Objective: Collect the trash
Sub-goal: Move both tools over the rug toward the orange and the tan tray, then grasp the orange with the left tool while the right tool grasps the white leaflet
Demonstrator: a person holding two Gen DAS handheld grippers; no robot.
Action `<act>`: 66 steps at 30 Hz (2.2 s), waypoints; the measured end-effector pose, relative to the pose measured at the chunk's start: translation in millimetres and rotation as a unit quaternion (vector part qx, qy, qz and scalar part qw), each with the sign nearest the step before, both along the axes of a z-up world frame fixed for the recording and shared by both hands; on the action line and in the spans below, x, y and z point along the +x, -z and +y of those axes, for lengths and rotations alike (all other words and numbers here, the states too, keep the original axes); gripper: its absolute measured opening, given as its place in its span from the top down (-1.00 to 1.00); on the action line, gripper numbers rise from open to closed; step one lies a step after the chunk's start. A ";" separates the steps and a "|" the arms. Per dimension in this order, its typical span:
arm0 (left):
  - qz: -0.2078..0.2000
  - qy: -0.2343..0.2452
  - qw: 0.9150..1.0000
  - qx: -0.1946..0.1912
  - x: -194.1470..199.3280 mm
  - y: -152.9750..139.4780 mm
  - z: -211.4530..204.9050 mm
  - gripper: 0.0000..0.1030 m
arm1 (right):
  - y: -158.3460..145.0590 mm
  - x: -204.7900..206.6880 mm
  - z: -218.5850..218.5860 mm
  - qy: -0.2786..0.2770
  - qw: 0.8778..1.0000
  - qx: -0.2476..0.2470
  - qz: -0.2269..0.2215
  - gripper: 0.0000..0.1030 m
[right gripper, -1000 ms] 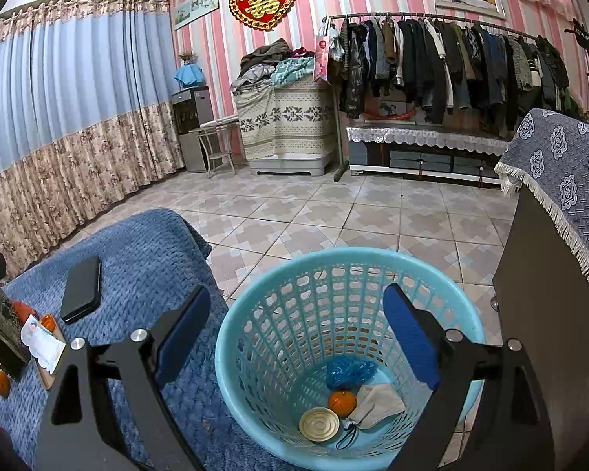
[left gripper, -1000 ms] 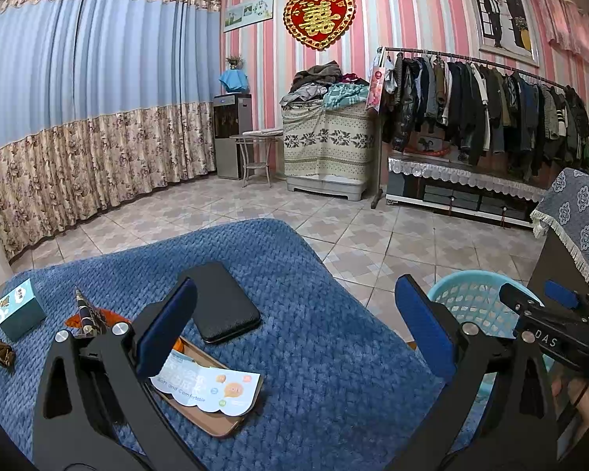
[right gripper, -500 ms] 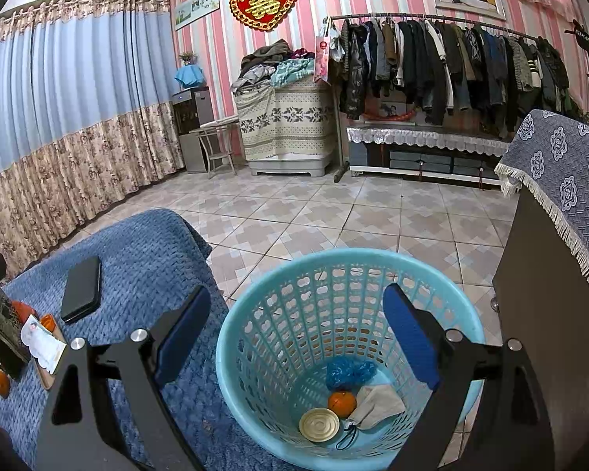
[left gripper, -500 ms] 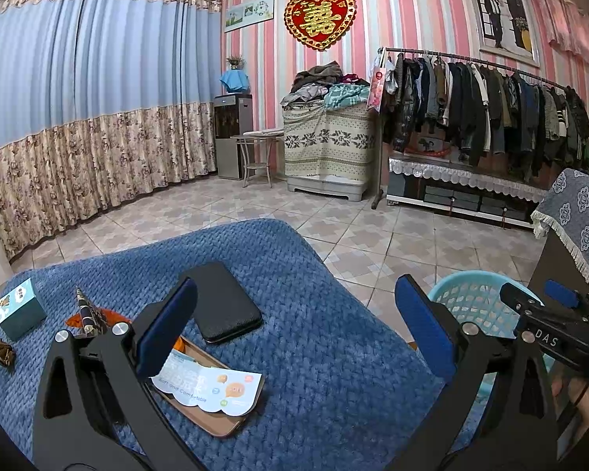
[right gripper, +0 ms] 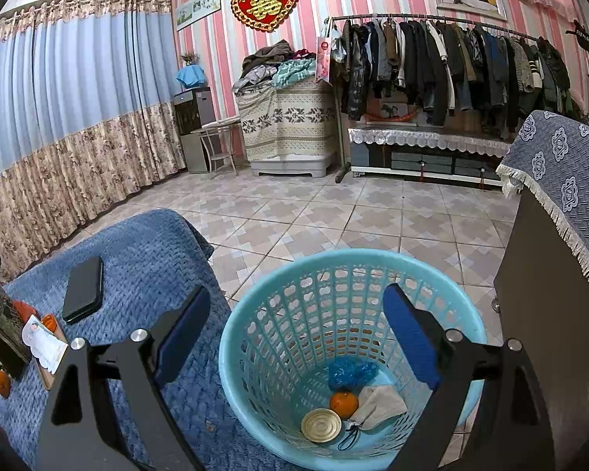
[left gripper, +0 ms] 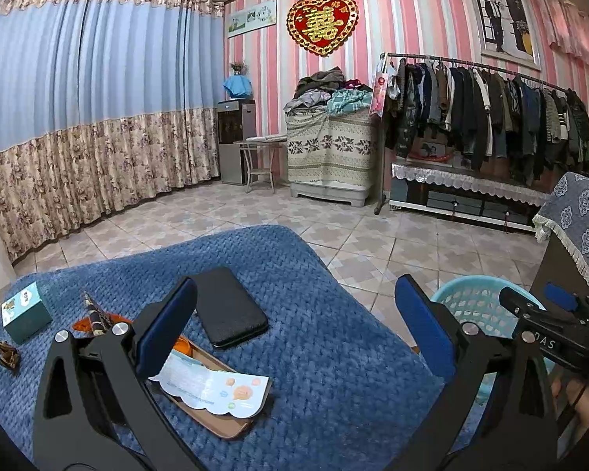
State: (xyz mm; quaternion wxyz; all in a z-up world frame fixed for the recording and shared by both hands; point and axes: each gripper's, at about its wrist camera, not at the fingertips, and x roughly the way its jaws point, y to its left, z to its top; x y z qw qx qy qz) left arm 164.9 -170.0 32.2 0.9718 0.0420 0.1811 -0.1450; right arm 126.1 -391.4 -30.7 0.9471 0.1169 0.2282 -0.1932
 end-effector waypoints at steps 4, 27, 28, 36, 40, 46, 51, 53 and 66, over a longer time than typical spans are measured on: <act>-0.005 -0.005 1.000 -0.001 -7.5 -4.6 5.7 -0.89 | -5.1 0.9 7.3 -0.007 1.000 -0.005 -0.003 -0.71; -0.026 -0.106 0.994 -0.003 -52.4 -30.5 145.7 -0.89 | -24.9 5.9 179.4 -0.190 0.979 -0.073 -0.012 -0.71; -0.021 -0.112 0.993 -0.006 -52.6 -29.6 153.1 -0.89 | -22.1 6.0 188.0 -0.199 0.977 -0.077 -0.010 -0.71; 0.030 -0.173 0.984 -0.014 -46.5 -2.4 218.0 -0.89 | -7.1 1.3 201.3 -0.226 0.971 -0.075 -0.004 -0.71; 0.054 -0.196 0.979 -0.006 -45.7 16.5 240.4 -0.89 | -0.4 7.0 201.1 -0.224 0.972 -0.071 0.009 -0.74; 0.085 -0.205 0.975 0.003 -38.3 46.3 258.7 -0.89 | 19.4 24.0 210.9 -0.244 0.964 -0.091 0.055 -0.74; 0.121 -0.192 0.974 0.000 -27.1 75.3 254.7 -0.89 | 31.8 34.4 218.0 -0.246 0.960 -0.102 0.085 -0.74; 0.140 -0.179 0.974 0.004 -19.5 89.3 246.7 -0.89 | 34.2 38.3 216.8 -0.246 0.961 -0.095 0.089 -0.74; 0.226 -0.112 0.967 0.027 26.1 127.2 212.0 -0.16 | 44.7 73.9 222.3 -0.255 0.960 -0.055 0.097 -0.74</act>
